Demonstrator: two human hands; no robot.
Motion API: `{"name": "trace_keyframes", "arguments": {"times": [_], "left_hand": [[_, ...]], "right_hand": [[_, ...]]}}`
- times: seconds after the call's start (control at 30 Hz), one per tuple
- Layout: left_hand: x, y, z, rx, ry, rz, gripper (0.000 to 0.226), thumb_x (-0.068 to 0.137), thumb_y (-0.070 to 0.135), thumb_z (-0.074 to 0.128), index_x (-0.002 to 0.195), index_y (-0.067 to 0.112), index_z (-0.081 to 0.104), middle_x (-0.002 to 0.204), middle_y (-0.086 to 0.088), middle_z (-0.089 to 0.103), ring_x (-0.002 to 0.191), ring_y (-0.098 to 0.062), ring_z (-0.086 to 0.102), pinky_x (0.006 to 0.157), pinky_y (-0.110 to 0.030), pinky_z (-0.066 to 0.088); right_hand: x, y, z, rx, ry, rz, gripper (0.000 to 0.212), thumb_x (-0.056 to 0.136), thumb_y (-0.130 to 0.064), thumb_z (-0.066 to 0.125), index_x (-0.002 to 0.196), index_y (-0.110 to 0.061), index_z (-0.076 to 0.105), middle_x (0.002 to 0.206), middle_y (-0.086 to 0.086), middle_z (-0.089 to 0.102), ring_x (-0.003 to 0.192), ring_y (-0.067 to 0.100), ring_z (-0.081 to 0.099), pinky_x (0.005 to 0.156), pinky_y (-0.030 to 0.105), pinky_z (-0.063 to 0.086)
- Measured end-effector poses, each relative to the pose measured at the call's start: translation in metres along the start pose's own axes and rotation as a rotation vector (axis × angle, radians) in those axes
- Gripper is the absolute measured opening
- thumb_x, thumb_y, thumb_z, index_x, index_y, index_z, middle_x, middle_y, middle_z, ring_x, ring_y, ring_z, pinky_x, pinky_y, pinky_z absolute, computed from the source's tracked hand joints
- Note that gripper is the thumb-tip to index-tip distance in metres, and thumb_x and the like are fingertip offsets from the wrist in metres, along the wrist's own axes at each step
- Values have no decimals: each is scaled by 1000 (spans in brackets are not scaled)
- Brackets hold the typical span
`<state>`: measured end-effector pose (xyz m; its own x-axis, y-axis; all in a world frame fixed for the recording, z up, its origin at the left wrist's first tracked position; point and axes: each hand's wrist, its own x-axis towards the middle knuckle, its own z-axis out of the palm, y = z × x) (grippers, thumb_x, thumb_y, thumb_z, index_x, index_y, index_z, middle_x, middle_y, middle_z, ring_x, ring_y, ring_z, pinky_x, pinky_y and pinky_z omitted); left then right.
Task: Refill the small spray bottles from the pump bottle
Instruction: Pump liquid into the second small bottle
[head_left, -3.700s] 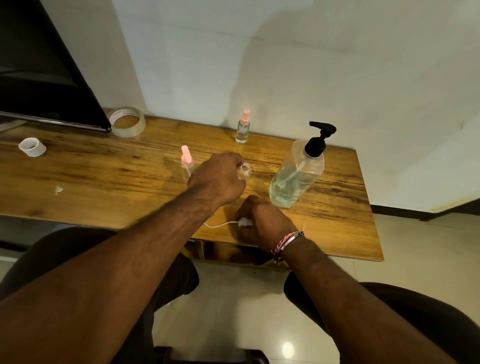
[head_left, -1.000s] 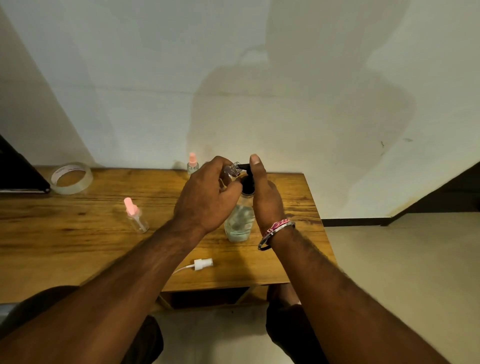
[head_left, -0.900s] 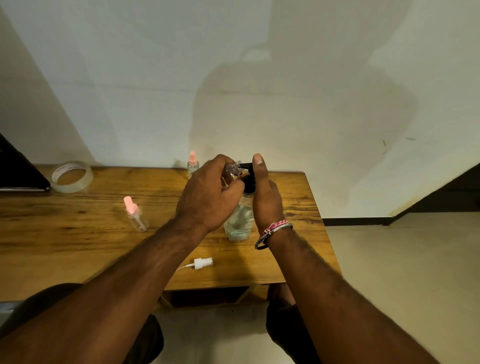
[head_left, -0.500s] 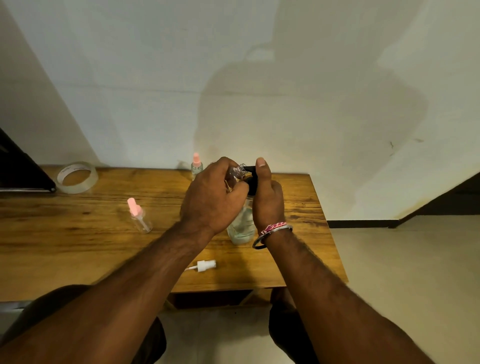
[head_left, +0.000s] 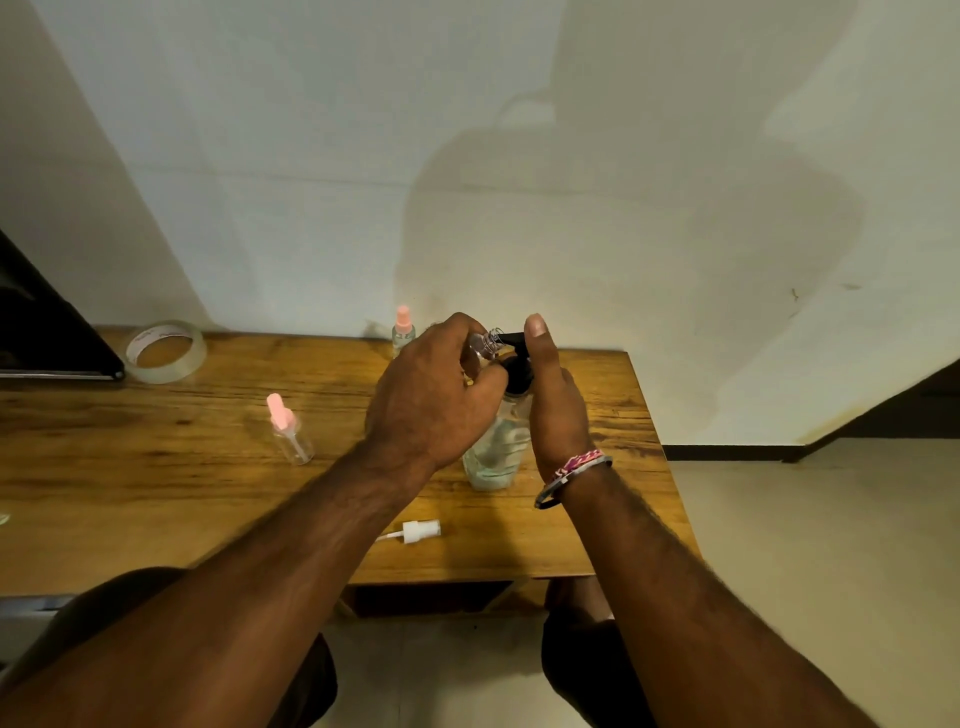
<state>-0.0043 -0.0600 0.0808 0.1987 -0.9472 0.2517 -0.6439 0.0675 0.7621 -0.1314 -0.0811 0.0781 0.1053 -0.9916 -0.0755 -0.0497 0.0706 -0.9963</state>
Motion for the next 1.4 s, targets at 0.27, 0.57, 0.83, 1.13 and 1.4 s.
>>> {"name": "trace_keyframes", "arguments": {"times": [0.27,0.57,0.83,1.13,1.4], "left_hand": [[1,0,-1,26,-8,25,23,91,33,66,113,28,62,90,14,63,79,-6,60,64,-29,47],[2,-3,-1,67,-14,38,28,92,32,67,119,25,63,94,13,63,80,-5,59,61,-25,41],[1,-4,0,73,-7,53,22,91,30,67,113,25,63,91,13,62,79,-6,58,62,-27,41],[0,-3,2,78,48,95,16,89,31,64,104,26,60,82,16,55,77,-8,54,60,-27,39],[0,-3,0,75,26,78,17,90,29,66,106,25,61,83,13,58,73,-7,55,59,-26,37]], "right_hand": [[-3,6,3,39,34,-29,45,102,-57,43,89,-34,80,97,-5,79,97,8,72,87,29,51],[6,15,11,45,137,-87,54,100,-53,47,86,-12,79,84,9,78,81,14,73,67,17,53],[8,18,13,32,168,-86,70,85,-69,45,85,-7,77,84,16,76,81,23,72,72,30,54],[-3,5,3,41,30,-23,55,88,-69,41,86,-28,78,92,4,78,87,7,72,80,26,49],[1,14,12,21,139,-58,77,82,-79,43,86,-11,76,89,15,75,91,29,71,81,36,54]]}}
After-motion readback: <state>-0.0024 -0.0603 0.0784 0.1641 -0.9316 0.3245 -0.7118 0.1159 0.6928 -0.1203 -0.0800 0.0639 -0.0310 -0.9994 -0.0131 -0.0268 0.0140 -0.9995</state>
